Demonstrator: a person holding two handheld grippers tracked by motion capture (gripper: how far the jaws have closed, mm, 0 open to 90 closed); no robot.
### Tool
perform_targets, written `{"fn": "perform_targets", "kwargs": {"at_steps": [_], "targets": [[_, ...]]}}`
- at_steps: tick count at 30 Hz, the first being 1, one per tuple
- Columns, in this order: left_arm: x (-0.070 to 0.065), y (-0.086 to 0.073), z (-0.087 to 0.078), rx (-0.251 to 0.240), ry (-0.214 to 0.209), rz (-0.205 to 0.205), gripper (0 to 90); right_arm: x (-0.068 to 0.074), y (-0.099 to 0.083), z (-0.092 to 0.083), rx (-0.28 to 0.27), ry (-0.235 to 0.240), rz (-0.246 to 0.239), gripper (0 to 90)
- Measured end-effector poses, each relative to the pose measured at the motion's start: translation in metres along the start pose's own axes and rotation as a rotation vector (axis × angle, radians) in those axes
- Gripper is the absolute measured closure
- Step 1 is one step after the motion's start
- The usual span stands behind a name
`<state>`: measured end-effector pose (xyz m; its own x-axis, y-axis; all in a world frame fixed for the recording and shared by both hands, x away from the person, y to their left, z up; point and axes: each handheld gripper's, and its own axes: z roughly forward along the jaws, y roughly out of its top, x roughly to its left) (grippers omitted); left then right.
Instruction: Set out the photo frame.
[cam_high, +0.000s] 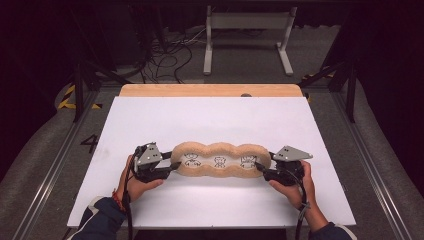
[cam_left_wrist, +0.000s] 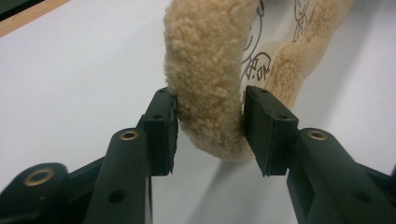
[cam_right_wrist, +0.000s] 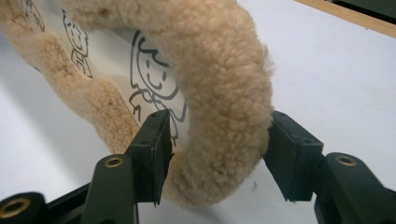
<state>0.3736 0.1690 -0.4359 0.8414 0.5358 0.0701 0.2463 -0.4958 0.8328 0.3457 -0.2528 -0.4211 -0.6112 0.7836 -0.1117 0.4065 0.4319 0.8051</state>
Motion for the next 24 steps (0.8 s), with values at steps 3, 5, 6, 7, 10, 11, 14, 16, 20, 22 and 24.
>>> {"fn": "perform_targets", "kwargs": {"at_steps": [3, 5, 6, 7, 10, 11, 14, 16, 20, 22, 24], "targets": [[0.000, -0.001, -0.005, -0.006, 0.006, 0.002, 53.1, -0.001, 0.000, -0.002, -0.006, 0.000, 0.001, 44.1], [0.001, -0.002, -0.007, -0.006, 0.011, 0.005, 51.1, -0.001, 0.000, -0.003, -0.006, 0.001, -0.003, 43.5], [0.001, -0.002, -0.008, -0.005, 0.013, 0.006, 50.2, -0.001, 0.000, -0.003, -0.008, 0.001, -0.003, 43.1], [0.001, -0.002, -0.009, -0.002, 0.014, 0.008, 49.4, -0.001, 0.000, -0.004, -0.009, 0.002, -0.004, 42.6], [0.000, -0.003, -0.009, 0.000, 0.016, 0.009, 46.4, -0.001, 0.000, -0.005, -0.011, -0.002, -0.005, 40.6], [0.000, -0.003, -0.009, 0.002, 0.016, 0.011, 45.5, -0.001, 0.000, -0.005, -0.009, -0.004, -0.006, 39.7], [-0.001, -0.003, -0.010, 0.011, 0.023, 0.016, 41.7, -0.001, -0.001, -0.006, -0.007, -0.009, -0.008, 36.9], [-0.001, -0.004, -0.011, 0.014, 0.023, 0.008, 38.3, -0.002, -0.001, -0.008, -0.009, -0.005, -0.006, 33.4], [-0.001, -0.005, -0.011, 0.026, 0.034, 0.007, 31.4, -0.003, -0.001, -0.010, -0.012, -0.007, -0.004, 28.2], [0.000, -0.006, -0.011, 0.035, 0.039, 0.006, 26.3, -0.003, -0.001, -0.011, -0.008, -0.008, -0.007, 25.7], [-0.001, -0.007, -0.010, 0.041, 0.052, 0.009, 24.8, -0.003, -0.001, -0.011, -0.010, -0.011, -0.005, 21.6]]}}
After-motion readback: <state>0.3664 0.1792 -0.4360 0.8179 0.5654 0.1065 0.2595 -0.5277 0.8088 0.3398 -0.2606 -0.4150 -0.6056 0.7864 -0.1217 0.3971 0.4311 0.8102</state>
